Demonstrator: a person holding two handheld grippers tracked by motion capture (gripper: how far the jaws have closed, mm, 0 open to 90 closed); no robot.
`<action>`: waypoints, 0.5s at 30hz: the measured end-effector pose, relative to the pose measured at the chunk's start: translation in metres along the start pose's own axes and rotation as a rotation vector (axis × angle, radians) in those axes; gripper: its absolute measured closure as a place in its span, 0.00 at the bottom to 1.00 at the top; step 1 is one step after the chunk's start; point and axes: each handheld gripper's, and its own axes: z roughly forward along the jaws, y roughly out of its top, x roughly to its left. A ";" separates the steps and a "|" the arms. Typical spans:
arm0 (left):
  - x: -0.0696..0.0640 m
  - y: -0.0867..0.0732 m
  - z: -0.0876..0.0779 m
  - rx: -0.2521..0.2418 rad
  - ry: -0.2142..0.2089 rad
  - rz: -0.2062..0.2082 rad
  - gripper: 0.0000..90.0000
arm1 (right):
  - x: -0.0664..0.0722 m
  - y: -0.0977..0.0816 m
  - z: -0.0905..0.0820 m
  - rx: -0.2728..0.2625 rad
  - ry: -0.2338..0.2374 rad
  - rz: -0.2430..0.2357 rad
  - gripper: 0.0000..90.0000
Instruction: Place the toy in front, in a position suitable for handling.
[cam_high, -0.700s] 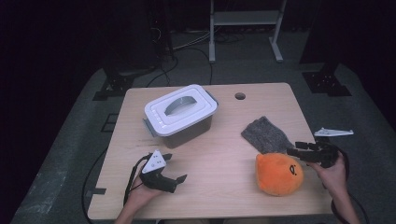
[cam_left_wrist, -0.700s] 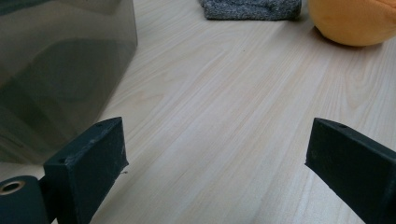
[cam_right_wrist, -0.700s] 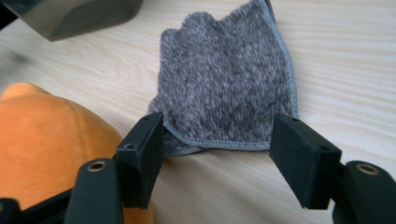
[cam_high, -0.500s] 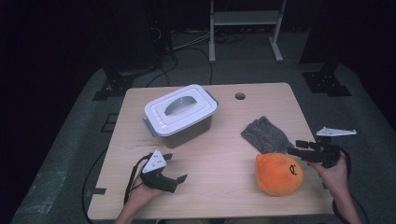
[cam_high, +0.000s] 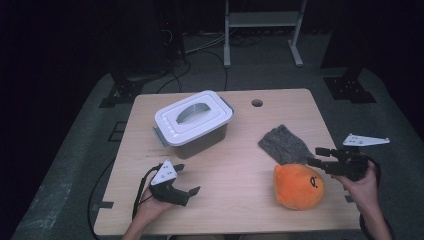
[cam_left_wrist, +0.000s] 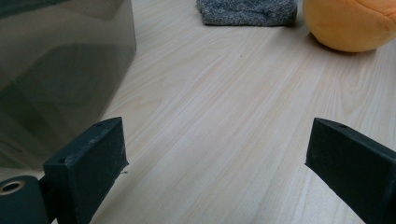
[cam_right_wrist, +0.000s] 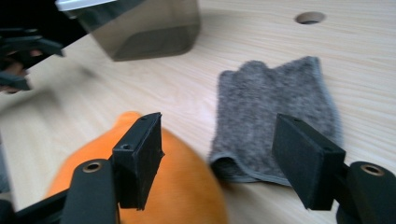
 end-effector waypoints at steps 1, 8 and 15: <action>0.000 0.000 0.001 0.001 -0.002 0.003 0.05 | 0.003 0.001 -0.001 0.009 0.009 -0.008 0.35; -0.002 0.001 0.001 0.003 -0.003 0.011 0.05 | 0.024 -0.004 -0.004 0.055 0.065 -0.066 0.35; -0.003 0.000 0.000 0.001 0.000 0.009 0.05 | 0.044 -0.009 -0.004 0.104 0.126 -0.126 0.34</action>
